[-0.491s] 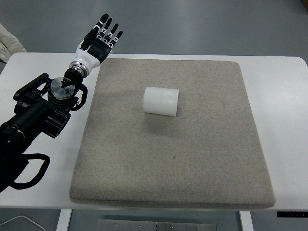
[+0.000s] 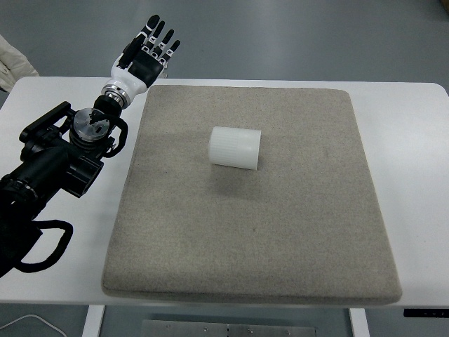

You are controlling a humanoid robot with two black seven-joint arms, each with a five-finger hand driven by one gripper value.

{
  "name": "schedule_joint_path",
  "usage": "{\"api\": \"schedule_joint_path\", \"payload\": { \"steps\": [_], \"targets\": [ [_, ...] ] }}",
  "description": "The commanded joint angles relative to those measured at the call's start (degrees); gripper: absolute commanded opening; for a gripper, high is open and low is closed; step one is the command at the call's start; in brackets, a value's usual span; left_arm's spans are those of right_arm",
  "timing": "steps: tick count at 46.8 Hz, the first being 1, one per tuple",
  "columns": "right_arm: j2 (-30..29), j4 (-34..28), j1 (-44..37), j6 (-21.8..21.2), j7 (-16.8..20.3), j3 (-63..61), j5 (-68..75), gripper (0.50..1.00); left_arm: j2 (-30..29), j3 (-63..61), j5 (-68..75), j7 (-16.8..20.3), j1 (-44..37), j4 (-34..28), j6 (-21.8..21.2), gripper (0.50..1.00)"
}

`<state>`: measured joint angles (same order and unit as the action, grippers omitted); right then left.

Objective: Flip white cup upright
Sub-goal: 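Raise the left hand and swing it over the pad toward the cup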

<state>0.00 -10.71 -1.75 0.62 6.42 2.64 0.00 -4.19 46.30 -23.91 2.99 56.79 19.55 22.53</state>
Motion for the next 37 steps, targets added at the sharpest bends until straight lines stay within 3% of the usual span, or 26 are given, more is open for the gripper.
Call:
{"api": "schedule_joint_path", "payload": {
  "steps": [1,13,20,37],
  "targets": [
    [0.0,0.0,0.0,0.0,0.0,0.0,0.0,0.93,0.6,-1.0,0.1,0.0,0.2,0.3,0.0,1.0],
    [0.0,0.0,0.0,0.0,0.0,0.0,0.0,0.93,1.1,-2.4,1.0,-1.8,1.5,0.7,1.0,1.0],
    [0.0,0.0,0.0,0.0,0.0,0.0,0.0,0.93,1.1,-5.3,10.0,-1.8,2.1,1.7,4.5,1.0],
    [0.0,0.0,0.0,0.0,0.0,0.0,0.0,0.93,-1.8,-6.3,34.4,-1.7,6.8,5.3,4.5,1.0]
  ]
}}
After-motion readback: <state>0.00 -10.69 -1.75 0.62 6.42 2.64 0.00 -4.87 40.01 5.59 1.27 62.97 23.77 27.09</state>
